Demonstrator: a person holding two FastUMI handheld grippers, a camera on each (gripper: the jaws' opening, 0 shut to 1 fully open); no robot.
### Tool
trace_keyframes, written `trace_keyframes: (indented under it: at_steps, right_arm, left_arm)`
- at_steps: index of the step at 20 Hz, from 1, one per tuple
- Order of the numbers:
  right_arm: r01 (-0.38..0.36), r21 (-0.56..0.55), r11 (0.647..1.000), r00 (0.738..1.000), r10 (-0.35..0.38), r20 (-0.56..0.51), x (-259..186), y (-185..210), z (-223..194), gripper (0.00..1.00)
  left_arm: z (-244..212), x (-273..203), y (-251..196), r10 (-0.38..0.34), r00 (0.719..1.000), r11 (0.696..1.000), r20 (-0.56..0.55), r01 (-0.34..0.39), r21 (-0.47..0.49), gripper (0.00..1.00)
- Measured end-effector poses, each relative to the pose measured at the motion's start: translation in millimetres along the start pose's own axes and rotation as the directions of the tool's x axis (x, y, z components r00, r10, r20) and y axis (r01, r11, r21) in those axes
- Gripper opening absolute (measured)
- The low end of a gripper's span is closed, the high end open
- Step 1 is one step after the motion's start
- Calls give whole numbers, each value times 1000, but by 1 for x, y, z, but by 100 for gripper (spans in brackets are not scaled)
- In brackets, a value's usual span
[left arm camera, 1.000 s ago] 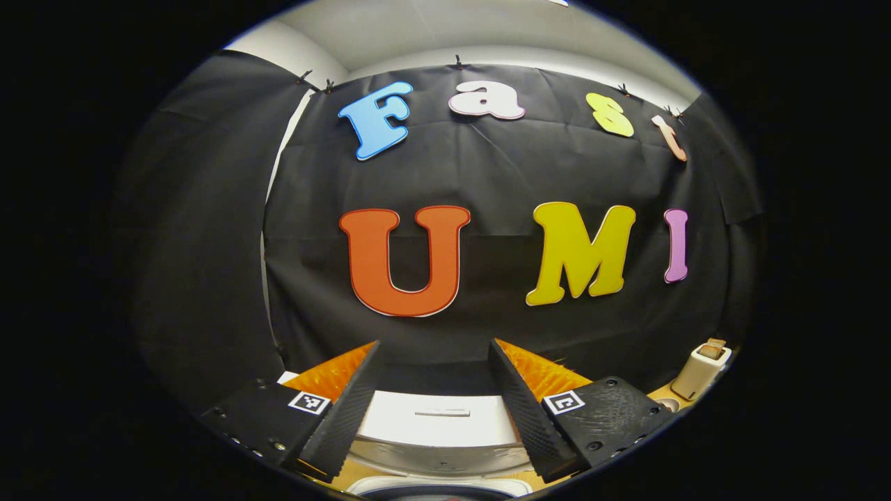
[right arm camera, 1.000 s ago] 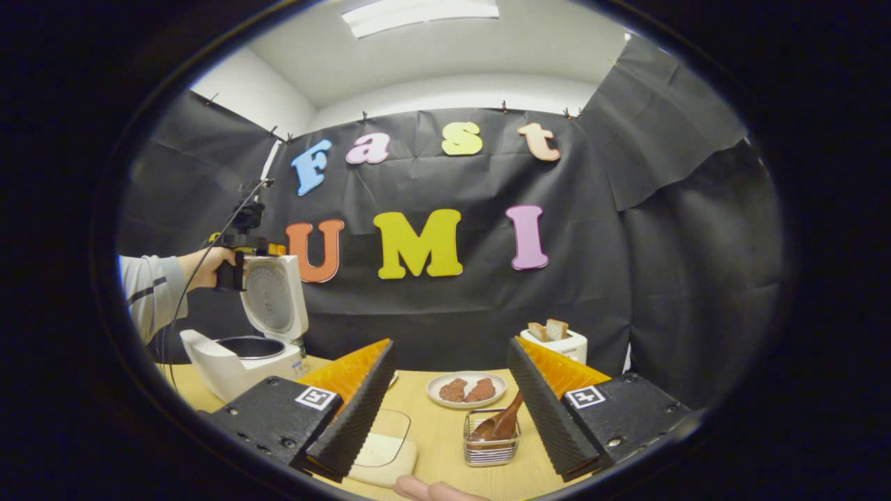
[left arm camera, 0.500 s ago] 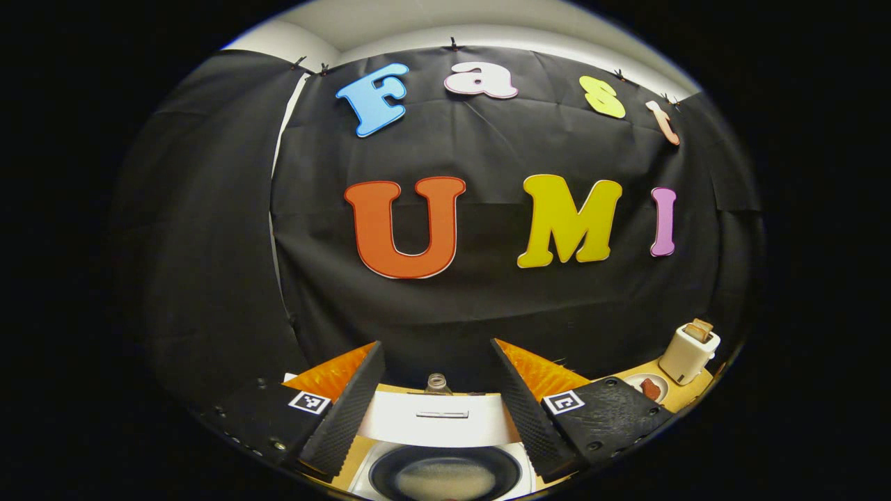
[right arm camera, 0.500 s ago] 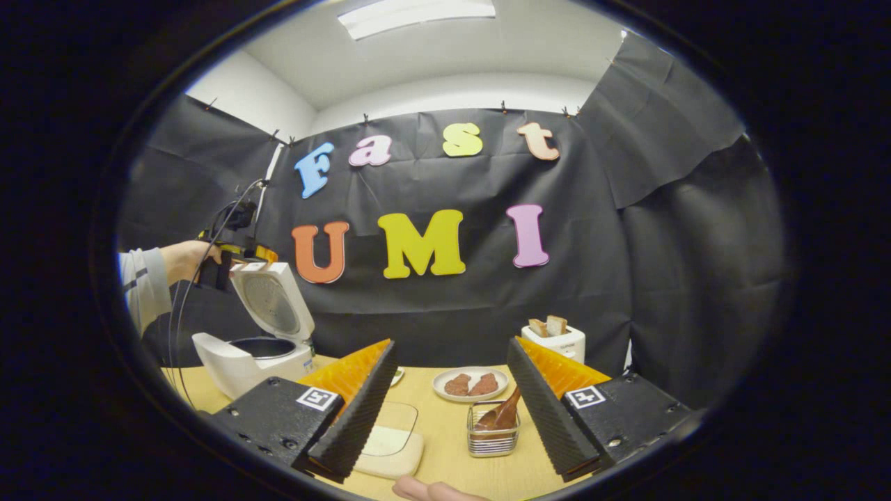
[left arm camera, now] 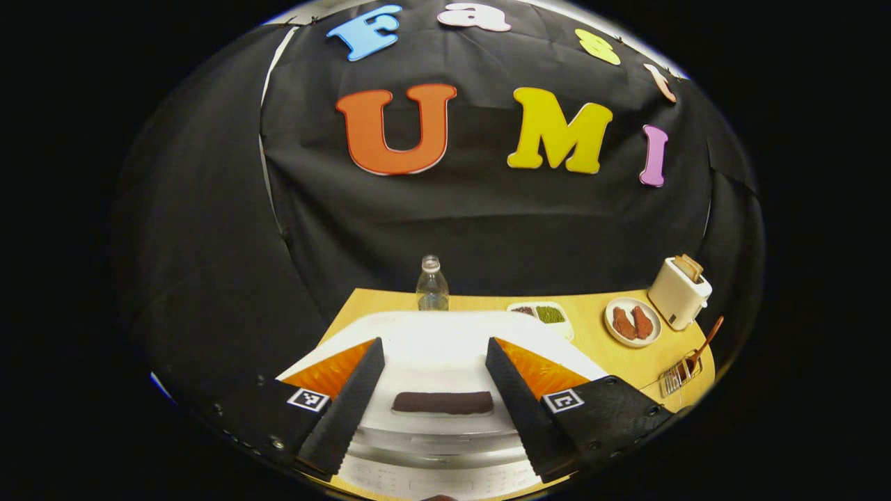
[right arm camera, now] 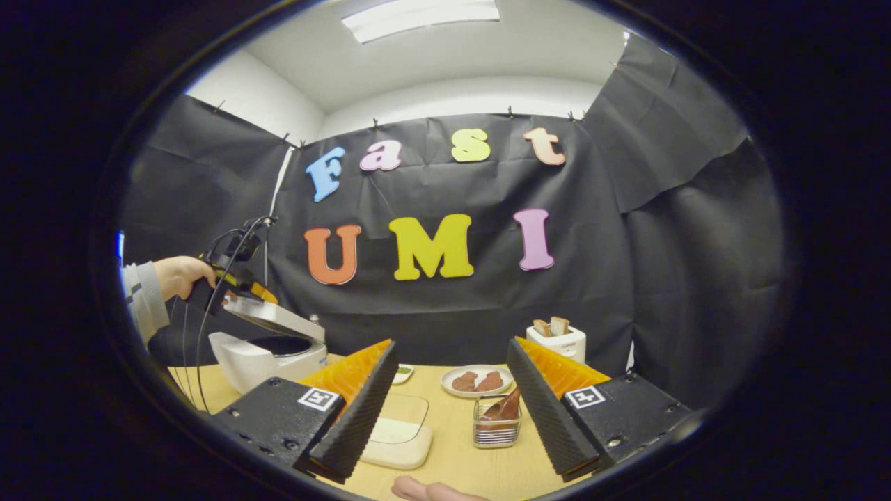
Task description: Close the left gripper, press the button to open the rice cooker; take a wooden spoon from the chopstick holder with the right hand, scoop a spoonful of rice and pour it into the rice cooker, then put the wooden spoon back into the chopstick holder.
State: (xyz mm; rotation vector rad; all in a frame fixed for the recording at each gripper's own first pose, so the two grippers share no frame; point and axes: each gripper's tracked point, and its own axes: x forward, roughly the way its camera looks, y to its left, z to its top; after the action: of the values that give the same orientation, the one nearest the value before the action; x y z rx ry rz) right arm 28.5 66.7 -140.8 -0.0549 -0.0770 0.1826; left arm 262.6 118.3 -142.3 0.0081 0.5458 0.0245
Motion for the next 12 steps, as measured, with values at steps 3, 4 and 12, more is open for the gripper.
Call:
trace_keyframes:
  at_steps: [3,4,12]
  right_arm:
    - [0,-4,1000,1000,0,8,-1,1,2,100]
    - [0,-2,1000,1000,0,6,0,1,0,96]
    - [-8,4,1000,1000,8,-3,1,2,-2,100]
  left_arm:
    - [-17,0,-2,10,1000,1000,-15,-10,-2,95]
    - [-26,-1,-2,9,999,1000,-38,-9,-10,96]
    - [-69,5,-5,-1,995,999,-100,-3,-35,96]
